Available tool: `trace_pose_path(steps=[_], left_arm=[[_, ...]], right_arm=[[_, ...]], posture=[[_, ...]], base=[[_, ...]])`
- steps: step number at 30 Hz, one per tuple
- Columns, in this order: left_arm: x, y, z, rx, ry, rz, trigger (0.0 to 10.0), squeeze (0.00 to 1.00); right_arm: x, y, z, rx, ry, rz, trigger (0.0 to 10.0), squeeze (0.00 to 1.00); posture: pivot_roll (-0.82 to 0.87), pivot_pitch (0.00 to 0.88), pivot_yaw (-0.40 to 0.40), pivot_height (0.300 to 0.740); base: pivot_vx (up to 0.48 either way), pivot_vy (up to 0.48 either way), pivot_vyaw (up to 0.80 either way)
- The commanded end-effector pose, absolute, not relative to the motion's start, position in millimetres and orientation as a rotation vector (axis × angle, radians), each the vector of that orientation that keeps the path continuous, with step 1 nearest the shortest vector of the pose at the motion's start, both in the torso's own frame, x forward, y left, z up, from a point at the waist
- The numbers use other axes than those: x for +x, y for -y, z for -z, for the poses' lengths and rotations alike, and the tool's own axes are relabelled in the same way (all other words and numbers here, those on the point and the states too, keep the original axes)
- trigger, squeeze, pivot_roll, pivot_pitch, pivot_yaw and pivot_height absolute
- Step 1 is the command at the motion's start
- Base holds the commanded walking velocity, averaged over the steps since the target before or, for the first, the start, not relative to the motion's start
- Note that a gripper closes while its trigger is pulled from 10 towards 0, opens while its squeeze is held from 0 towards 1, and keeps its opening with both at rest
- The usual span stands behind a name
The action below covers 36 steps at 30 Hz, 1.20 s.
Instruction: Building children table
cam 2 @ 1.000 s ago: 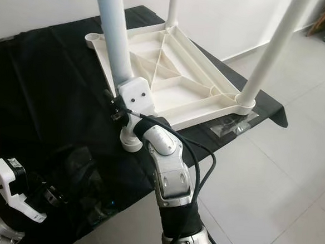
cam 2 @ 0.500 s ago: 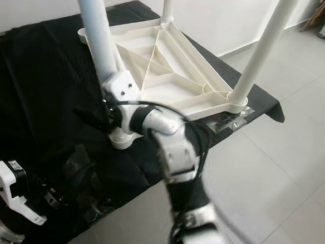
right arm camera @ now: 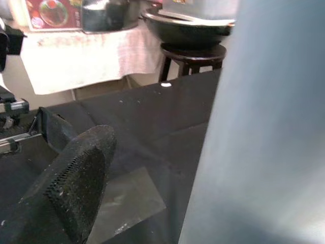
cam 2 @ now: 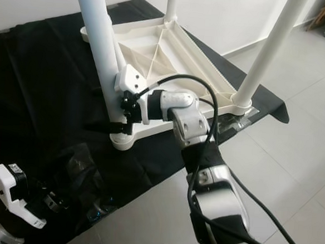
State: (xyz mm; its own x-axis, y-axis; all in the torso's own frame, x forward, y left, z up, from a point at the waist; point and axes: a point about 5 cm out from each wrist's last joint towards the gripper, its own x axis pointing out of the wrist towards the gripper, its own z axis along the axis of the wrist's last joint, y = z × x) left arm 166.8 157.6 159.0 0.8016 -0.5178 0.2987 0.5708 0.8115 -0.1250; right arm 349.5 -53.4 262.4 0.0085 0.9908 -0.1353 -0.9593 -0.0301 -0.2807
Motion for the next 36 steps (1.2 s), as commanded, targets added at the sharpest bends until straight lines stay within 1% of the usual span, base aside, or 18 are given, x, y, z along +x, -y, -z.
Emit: trace_pose_path(steps=[1,7,15,17,18,19,20,21,22,23,24,25,27,30,31,32,33,36], left_arm=[[163,-157,-160,-0.206,0.248,0.595,10.0,0.00],[163,-156,-161,-0.207,0.246,0.593,10.0,0.00],[163,-156,-160,-0.209,0.247,0.593,10.0,0.00],[164,-155,-160,-0.211,0.251,0.591,10.0,0.00],[164,-155,-160,-0.211,0.251,0.591,10.0,0.00],[164,-154,-160,-0.212,0.253,0.590,10.0,0.00],[164,-154,-160,-0.212,0.253,0.590,10.0,0.00],[165,-154,-160,-0.213,0.254,0.589,10.0,0.00],[165,-154,-160,-0.214,0.255,0.588,10.0,0.00],[165,-155,-160,-0.215,0.256,0.589,10.0,0.00],[166,-155,-160,-0.215,0.256,0.589,10.0,0.00],[167,-156,-160,-0.216,0.257,0.591,10.0,0.00],[167,-156,-160,-0.216,0.257,0.591,10.0,0.00],[168,-156,-160,-0.216,0.257,0.592,10.0,0.00],[169,-156,-159,-0.214,0.256,0.594,10.0,0.00],[169,-156,-159,-0.214,0.256,0.594,10.0,0.00],[171,-156,-158,-0.211,0.254,0.597,10.0,0.00],[172,-156,-157,-0.209,0.253,0.599,10.0,0.00]], right_arm=[[349,50,-265,-0.306,0.114,-1.640,0.0,0.00],[348,53,-262,-0.286,0.092,-1.715,0.0,0.00],[350,56,-259,-0.287,0.093,-1.735,0.0,0.00],[352,62,-255,-0.274,0.119,-1.638,0.0,0.00],[352,62,-255,-0.274,0.119,-1.638,0.0,0.00],[352,63,-247,-0.246,0.124,-1.509,0.0,0.00],[352,63,-247,-0.246,0.124,-1.509,0.0,0.00],[352,64,-242,-0.227,0.125,-1.418,0.0,0.00],[346,61,-224,-0.210,0.090,-1.233,0.0,0.00],[340,64,-204,-0.270,0.071,-0.767,0.0,0.00],[330,77,-197,-0.313,0.077,-0.406,0.0,0.00],[311,73,-193,-0.313,0.079,-0.372,0.0,0.00],[311,73,-193,-0.313,0.079,-0.372,0.0,0.00],[299,66,-192,-0.303,0.083,-0.431,0.0,0.00],[291,53,-190,-0.258,0.077,-0.538,0.0,0.00],[291,53,-190,-0.258,0.077,-0.538,0.0,0.00],[289,41,-189,-0.219,0.073,-0.621,0.0,0.00],[291,36,-188,-0.197,0.070,-0.642,0.0,0.00]], posture=[[0.07,0.228,0.003,0.740],[0.07,0.230,0.001,0.740],[0.07,0.225,-0.004,0.740],[0.06,0.223,-0.014,0.740],[0.06,0.223,-0.014,0.740],[0.05,0.223,-0.019,0.740],[0.05,0.223,-0.019,0.740],[0.05,0.223,-0.019,0.740],[0.05,0.225,-0.021,0.740],[0.04,0.227,-0.018,0.740],[0.04,0.227,-0.018,0.740],[0.04,0.228,-0.008,0.740],[0.04,0.228,-0.008,0.740],[0.04,0.227,-0.007,0.740],[0.02,0.206,0.004,0.740],[0.02,0.206,0.004,0.740],[0.03,0.188,-0.003,0.740],[0.03,0.188,-0.003,0.740]], base=[[0.000,0.000,0.00],[0.000,0.000,0.00],[0.000,0.000,0.00],[0.000,0.000,0.00],[0.000,0.000,0.00],[0.000,0.000,0.00],[0.000,0.000,0.00],[0.000,0.000,0.00],[0.000,0.000,0.00],[0.000,0.000,0.00],[0.000,0.000,0.00],[0.000,0.000,0.00],[0.000,0.000,0.00],[0.000,0.000,0.00],[0.000,0.000,0.00],[0.000,0.000,0.00],[0.000,0.000,0.00],[0.000,0.000,0.00]])
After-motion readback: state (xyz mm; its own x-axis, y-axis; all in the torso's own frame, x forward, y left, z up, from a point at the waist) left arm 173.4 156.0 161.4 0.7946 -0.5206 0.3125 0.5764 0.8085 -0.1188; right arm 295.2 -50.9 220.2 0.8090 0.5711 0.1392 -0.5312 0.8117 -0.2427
